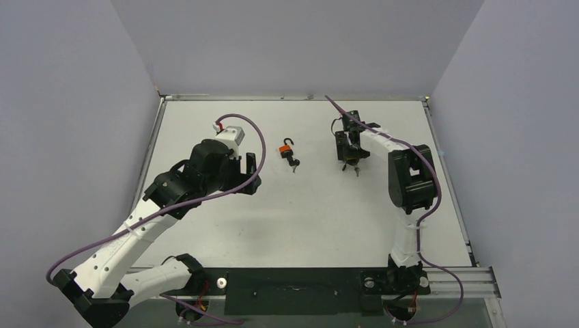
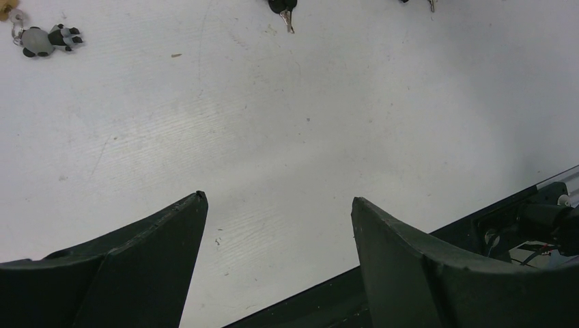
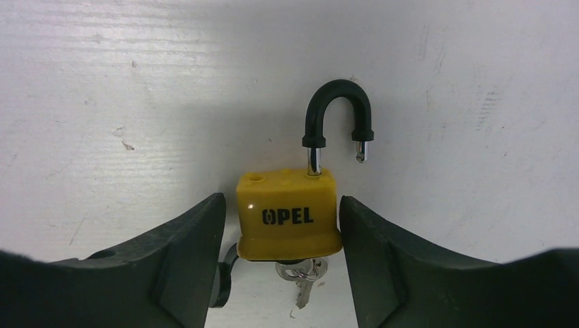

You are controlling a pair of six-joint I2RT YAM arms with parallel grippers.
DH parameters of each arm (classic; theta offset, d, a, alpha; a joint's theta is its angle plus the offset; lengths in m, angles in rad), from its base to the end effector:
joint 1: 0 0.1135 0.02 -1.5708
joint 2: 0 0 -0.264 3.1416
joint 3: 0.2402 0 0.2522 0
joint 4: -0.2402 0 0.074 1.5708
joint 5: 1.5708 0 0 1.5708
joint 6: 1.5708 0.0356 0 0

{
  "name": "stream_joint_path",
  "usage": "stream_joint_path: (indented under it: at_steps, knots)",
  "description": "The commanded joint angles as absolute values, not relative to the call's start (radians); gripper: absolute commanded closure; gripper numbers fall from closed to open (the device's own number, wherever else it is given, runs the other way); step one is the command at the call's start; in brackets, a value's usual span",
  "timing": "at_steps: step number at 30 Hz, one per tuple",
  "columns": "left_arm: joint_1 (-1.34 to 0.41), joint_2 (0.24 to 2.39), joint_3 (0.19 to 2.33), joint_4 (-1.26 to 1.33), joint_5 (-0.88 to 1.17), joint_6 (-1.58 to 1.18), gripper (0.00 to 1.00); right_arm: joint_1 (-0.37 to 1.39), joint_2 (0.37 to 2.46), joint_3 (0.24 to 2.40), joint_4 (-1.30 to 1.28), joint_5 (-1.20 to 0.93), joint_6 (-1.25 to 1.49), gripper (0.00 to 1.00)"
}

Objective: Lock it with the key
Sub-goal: Pick up the lock from the center of the board, then lock the lock.

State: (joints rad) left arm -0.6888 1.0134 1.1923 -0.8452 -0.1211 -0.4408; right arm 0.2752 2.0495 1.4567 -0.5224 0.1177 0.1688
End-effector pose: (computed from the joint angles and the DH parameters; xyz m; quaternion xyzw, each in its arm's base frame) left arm 0.1546 -0.1217 0.3726 0.0848 0.8942 -0.1875 0.3976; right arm 0.4115 0.1118 0.1625 -0.0384 0.9718 -0.0063 0.2325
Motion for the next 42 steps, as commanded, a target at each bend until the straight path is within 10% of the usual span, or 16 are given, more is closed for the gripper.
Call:
stream_joint_path:
  at_steps: [1,7,11,42]
  knots:
    - [-0.677,1.021,1.242,-0.838,-0.104,-0.429,0.24,0.270,2.035,1.470,-0.530,0.122,0.183,0.47]
    - [-0.669,1.041,1.251,-0.831,-0.089,-0.425,0.24,0.289,1.953,1.472,-0.550,0.111,0.209,0.88]
    - [-0.662,1.048,1.260,-0.793,-0.055,-0.411,0.24,0.342,1.820,1.472,-0.600,0.076,0.235,0.96]
    - [-0.634,0.983,1.405,-0.314,0.792,-0.153,0.28,0.597,0.946,1.239,-0.213,-0.924,0.914,0.98]
